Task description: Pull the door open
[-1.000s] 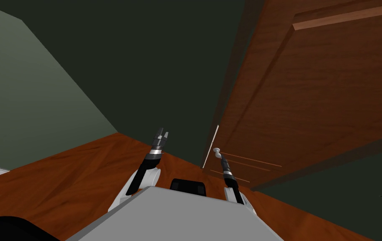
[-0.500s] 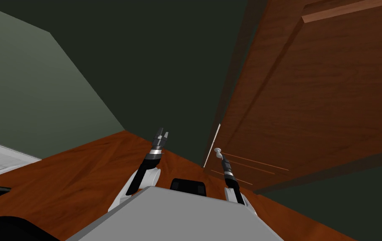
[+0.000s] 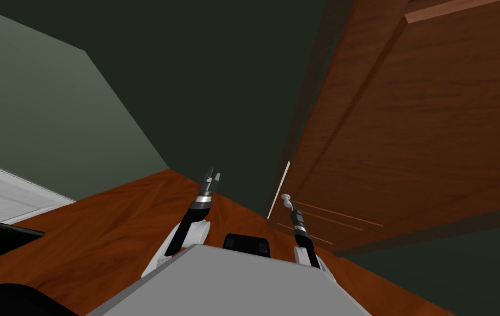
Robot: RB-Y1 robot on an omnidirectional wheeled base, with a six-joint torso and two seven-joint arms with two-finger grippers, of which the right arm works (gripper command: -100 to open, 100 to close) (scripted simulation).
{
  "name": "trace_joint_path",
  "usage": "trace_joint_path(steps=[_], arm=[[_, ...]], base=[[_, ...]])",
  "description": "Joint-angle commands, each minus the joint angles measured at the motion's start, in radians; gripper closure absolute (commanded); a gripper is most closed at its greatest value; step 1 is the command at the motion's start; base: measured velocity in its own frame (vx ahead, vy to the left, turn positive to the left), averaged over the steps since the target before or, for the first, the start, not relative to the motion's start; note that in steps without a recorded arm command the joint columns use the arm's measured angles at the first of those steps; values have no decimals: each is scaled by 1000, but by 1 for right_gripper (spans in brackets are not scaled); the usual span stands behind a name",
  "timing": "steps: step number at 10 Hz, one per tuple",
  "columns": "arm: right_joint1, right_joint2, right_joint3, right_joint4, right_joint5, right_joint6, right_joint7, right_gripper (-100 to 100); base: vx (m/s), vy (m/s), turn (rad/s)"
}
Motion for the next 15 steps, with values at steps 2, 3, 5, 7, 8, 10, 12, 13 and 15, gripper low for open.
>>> trace_joint_path(steps=[2, 3, 5, 7, 8, 10, 12, 13, 15], arm=[[-10, 12, 19, -9, -32, 4, -75, 100], [-10, 12, 19, -9, -32, 4, -94, 100], [-11, 11, 20, -8, -50, 6, -136, 100], [-11, 10, 20, -7, -69, 7, -177, 100], [-11, 9, 20, -7, -87, 9, -213, 100], [1, 0, 10, -6, -109, 29, -243, -100], [1, 3, 18, -10, -129, 31, -289, -100], [1, 4, 23, -12, -142, 31, -319, -100], [1, 6, 28, -15, -157, 32, -354, -100]], base=[[-54, -15, 118], [-50, -27, 70], [-39, -13, 66], [-35, -6, 45], [-46, -8, 146], [-47, -21, 30], [-48, -7, 26], [-78, 26, 94], [-51, 22, 65]])
